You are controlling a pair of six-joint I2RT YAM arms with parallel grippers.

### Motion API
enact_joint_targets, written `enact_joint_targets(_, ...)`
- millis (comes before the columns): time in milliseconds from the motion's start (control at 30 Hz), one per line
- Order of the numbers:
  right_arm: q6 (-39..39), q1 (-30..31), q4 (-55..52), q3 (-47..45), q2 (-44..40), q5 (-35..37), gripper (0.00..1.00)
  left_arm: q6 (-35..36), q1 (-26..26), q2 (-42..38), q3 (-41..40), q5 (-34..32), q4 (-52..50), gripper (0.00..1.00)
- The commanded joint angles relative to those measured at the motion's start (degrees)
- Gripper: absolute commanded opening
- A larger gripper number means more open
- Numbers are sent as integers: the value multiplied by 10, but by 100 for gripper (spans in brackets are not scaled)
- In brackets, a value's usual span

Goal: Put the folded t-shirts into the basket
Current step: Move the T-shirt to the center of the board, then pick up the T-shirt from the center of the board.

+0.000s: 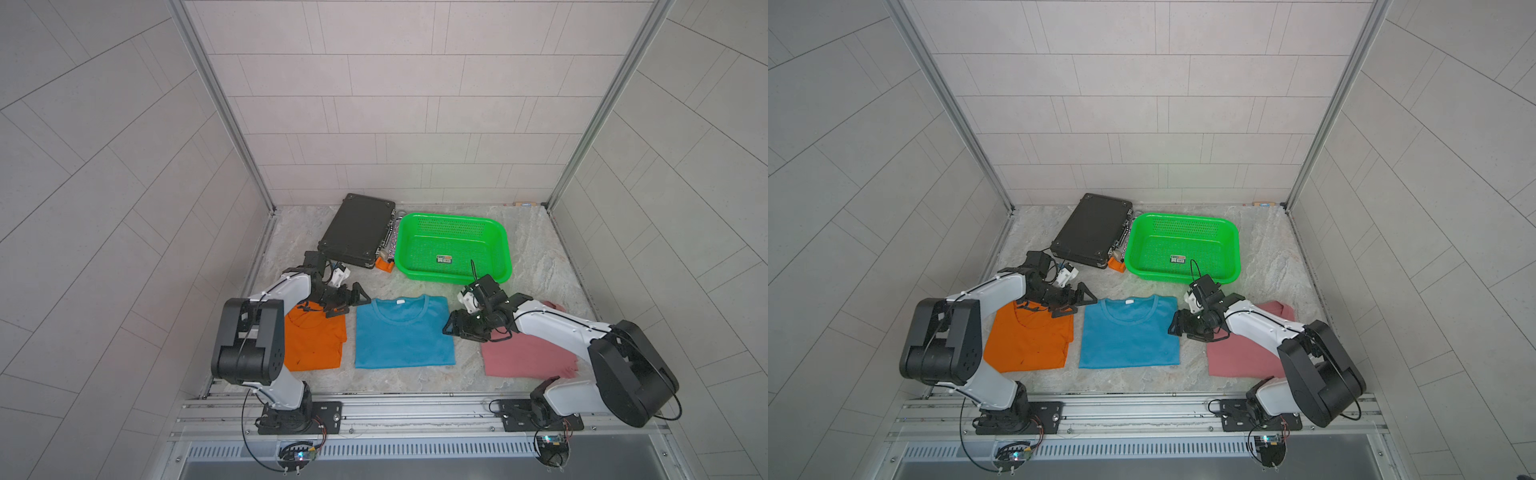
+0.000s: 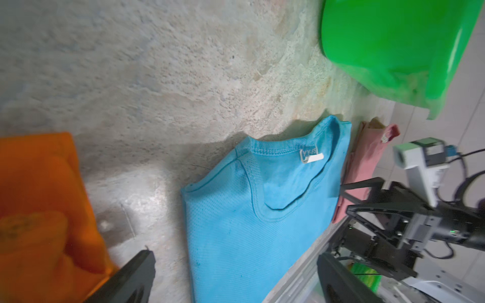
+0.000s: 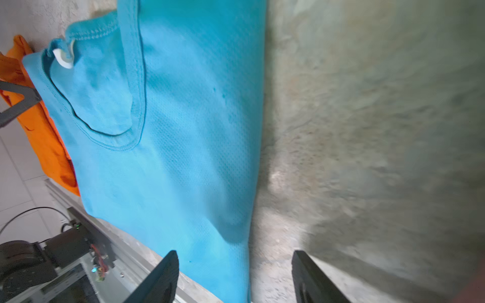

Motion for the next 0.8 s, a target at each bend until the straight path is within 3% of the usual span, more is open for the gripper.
enact_joint_targets(0, -43, -1, -27, 40, 5, 89, 73, 1, -17, 13, 21, -22, 2, 89)
enact_joint_targets(233, -86, -3, 8, 84, 95, 101, 73, -60, -29, 84, 52, -27, -15, 76)
enact_joint_targets(367, -97, -1, 19, 83, 93, 120, 70, -78, -29, 91, 48, -54, -3, 67)
enact_joint_targets(567, -132, 22, -22, 70, -12, 141, 72, -81, -32, 87, 54, -68, -3, 71)
enact_joint_targets(767, -204, 62, -42, 18, -142, 149, 75, -51, -34, 61, 52, -66, -12, 81)
